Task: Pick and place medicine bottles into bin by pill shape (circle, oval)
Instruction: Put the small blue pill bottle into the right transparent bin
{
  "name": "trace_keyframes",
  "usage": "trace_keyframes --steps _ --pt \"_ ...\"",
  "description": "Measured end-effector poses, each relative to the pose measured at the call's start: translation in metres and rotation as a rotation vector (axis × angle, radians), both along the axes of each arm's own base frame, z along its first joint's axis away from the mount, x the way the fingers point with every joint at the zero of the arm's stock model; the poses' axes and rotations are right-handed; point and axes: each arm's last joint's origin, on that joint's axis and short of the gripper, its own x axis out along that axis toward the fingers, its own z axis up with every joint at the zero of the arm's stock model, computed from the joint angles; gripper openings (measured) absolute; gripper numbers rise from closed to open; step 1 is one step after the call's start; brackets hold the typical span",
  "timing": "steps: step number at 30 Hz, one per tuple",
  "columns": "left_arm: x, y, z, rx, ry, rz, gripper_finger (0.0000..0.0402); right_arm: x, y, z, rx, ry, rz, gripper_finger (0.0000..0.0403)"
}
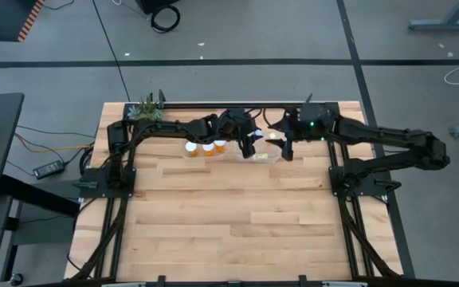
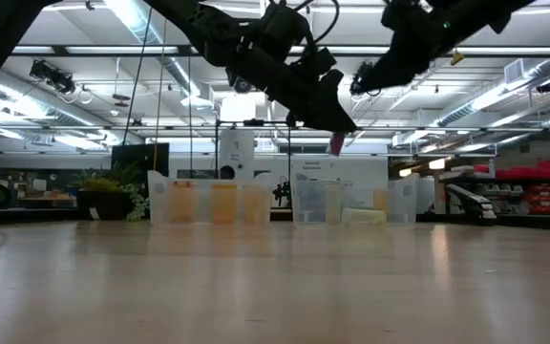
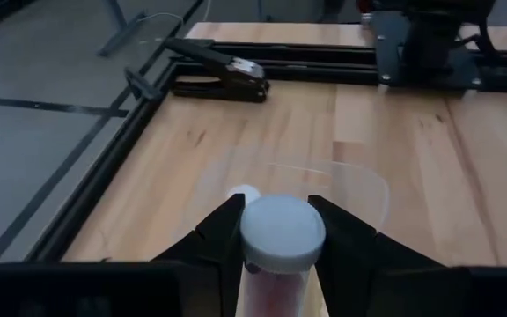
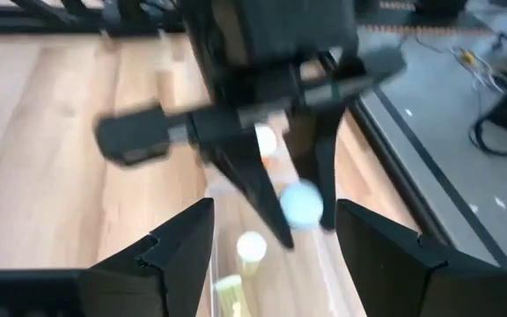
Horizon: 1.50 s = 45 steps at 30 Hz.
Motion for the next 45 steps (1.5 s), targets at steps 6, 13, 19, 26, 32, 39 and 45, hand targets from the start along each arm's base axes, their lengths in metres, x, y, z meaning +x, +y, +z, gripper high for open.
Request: trace_keyframes --steps 6,13,19,26,32,39,45 --pt "0.000 0.000 0.000 0.056 0.009 -0.038 0.0134 -0.015 0.013 -0.018 0.019 0.005 -0.068 0.0244" --pt "0.003 -0.002 0.006 0.069 -0.056 -0.121 0.0121 -0.027 0.019 -0.043 0.041 0.010 -0.071 0.0244" --pt "0.007 -0.009 0.010 0.095 -0.101 -0.173 0.0136 -0.027 0.019 -0.071 0.009 -0.063 -0.062 0.0244" --pt "0.011 -0.026 0.012 0.168 -0.109 -0.246 0.0125 -0.027 0.019 -0.079 -0.059 -0.148 -0.041 0.0244" --pt "0.015 -0.034 0.022 0.208 -0.205 -0.260 0.0132 -0.027 0.019 -0.082 -0.083 -0.163 -0.029 0.0244" --pt "0.016 -0.035 0.024 0.214 -0.227 -0.260 0.0136 -0.024 0.026 -0.078 -0.132 -0.220 0.022 0.0244" --pt "0.016 -0.035 0.024 0.207 -0.230 -0.259 0.0124 -0.024 0.028 -0.077 -0.134 -0.226 0.032 0.0227"
